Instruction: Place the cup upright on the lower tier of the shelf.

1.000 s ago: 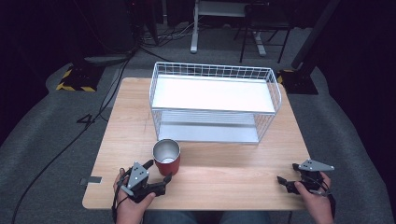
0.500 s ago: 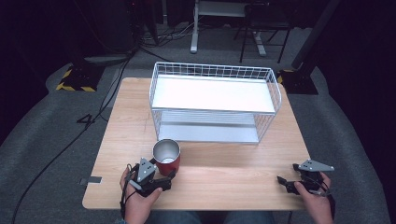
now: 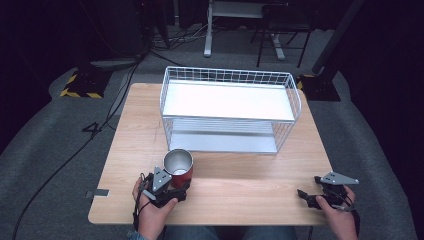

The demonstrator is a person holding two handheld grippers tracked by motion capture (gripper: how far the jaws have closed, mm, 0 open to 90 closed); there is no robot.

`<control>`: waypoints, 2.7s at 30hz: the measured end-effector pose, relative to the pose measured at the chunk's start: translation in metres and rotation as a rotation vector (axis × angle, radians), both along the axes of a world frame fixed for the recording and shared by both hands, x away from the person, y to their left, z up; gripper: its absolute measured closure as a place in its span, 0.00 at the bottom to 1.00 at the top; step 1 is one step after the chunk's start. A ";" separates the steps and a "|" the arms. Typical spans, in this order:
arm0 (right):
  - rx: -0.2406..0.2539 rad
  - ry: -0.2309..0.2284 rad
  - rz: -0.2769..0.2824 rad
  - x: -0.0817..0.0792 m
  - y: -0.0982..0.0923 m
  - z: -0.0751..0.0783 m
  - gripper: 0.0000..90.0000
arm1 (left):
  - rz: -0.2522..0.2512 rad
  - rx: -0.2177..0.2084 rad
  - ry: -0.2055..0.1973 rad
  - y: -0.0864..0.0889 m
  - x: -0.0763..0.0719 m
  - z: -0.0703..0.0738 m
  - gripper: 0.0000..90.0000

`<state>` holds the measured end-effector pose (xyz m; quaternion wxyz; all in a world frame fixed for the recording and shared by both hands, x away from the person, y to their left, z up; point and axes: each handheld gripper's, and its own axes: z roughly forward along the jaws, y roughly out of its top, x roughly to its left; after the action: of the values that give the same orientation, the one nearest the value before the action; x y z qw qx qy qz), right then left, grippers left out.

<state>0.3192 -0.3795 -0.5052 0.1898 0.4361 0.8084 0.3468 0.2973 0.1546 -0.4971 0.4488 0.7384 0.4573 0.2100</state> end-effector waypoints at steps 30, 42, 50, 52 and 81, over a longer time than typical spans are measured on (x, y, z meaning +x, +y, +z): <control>0.002 -0.001 -0.012 -0.006 -0.006 0.000 0.10 | 0.033 0.026 -0.007 -0.010 0.010 -0.002 0.18; 0.002 0.000 -0.012 -0.006 -0.006 0.000 0.10 | 0.017 0.028 -0.007 -0.009 0.007 0.000 0.18; 0.003 0.000 -0.012 -0.006 -0.006 0.000 0.10 | -0.015 0.005 -0.023 -0.016 0.005 0.015 0.18; 0.002 -0.001 -0.012 -0.006 -0.006 0.000 0.10 | -0.025 0.003 -0.024 -0.018 0.005 0.022 0.18; 0.002 -0.001 -0.011 -0.006 -0.006 0.000 0.10 | -0.224 0.006 -0.023 -0.064 0.046 0.048 0.18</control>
<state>0.3133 -0.3851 -0.5054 0.1916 0.4408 0.8054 0.3469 0.3437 0.0907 -0.4486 0.4726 0.7839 0.3658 0.1685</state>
